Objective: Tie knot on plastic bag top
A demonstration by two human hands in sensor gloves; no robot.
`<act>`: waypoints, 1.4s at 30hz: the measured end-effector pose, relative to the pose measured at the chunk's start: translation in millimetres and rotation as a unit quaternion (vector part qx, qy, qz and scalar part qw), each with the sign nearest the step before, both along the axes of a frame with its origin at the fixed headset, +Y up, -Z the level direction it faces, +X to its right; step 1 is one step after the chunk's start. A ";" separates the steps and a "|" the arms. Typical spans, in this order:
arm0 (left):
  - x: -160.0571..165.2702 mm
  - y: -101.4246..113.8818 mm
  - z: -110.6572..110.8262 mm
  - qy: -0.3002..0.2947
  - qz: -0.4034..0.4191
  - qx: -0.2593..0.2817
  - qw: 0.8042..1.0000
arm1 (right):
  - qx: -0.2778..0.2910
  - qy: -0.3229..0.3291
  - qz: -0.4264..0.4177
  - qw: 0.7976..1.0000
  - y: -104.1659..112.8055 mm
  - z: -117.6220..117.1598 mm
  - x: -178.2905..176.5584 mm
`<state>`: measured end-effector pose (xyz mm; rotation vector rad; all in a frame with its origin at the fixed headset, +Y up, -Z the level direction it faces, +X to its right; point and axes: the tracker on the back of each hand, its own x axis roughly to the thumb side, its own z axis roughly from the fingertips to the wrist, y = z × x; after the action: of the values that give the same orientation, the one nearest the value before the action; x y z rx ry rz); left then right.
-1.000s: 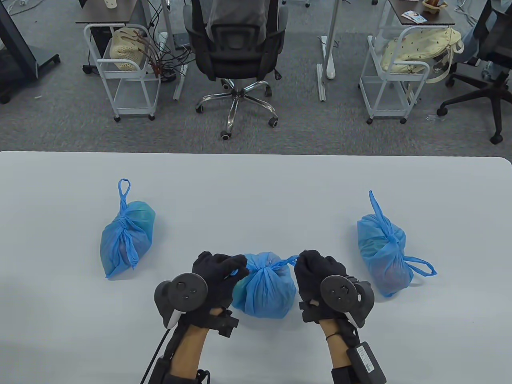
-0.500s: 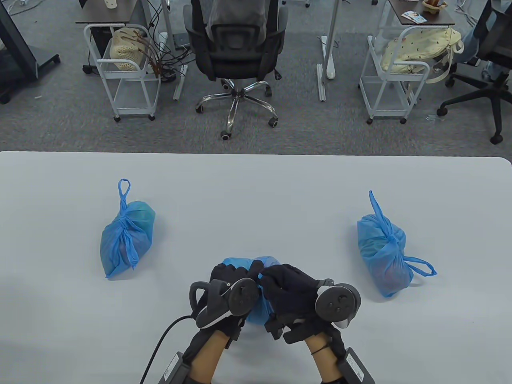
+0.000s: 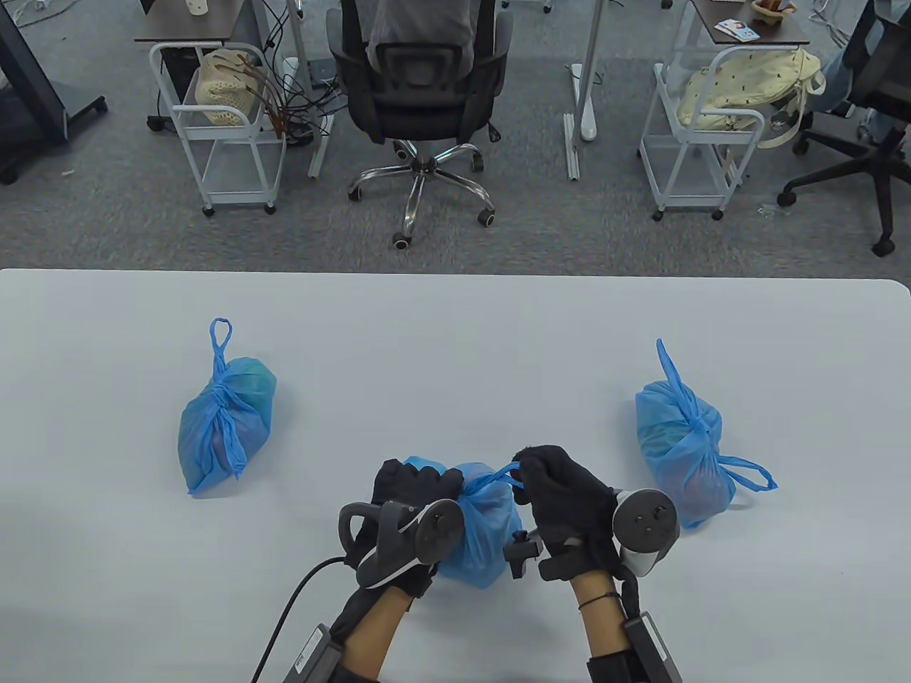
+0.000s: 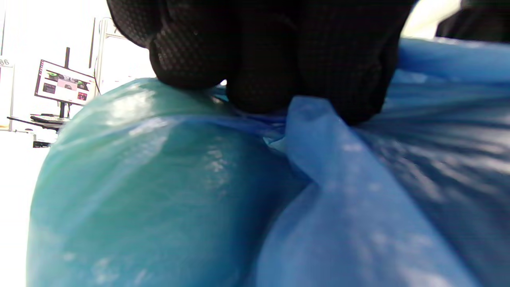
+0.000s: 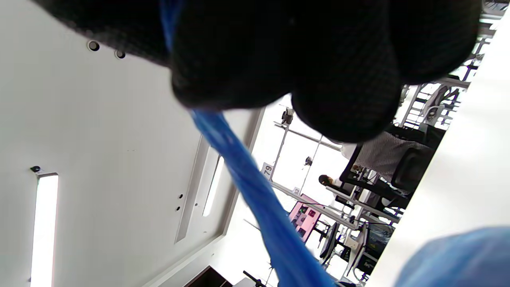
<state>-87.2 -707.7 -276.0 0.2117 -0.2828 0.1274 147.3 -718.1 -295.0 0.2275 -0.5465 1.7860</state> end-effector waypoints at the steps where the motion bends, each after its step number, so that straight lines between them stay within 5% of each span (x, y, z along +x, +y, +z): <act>1: -1.2 0.5 -0.8 0.003 -0.003 0.001 1.000 | -0.004 -0.010 0.009 1.000 -1.7 -0.9 1.9; 7: -15.1 12.2 -20.9 0.044 0.025 -0.005 0.999 | -0.013 -0.064 0.136 0.989 -9.9 -5.6 12.0; 16: -55.5 44.6 -77.2 0.156 0.032 -0.007 0.987 | -0.020 -0.114 0.161 0.980 -24.5 -16.9 18.8; 29: -118.4 18.4 -155.2 0.280 0.009 -0.013 0.960 | 0.002 -0.127 0.226 0.966 -28.2 -21.2 13.4; 37: -124.8 12.9 -158.3 0.289 0.050 -0.014 0.956 | 0.016 -0.126 0.262 0.957 -24.8 -19.9 10.1; 42: -121.8 36.7 -136.5 0.244 0.086 0.003 0.966 | 0.015 -0.131 0.240 0.962 -22.7 -20.5 12.5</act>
<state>-209.0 -671.1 -412.5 0.2664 0.2263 0.2406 159.8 -740.8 -315.5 0.1506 -0.7538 2.3012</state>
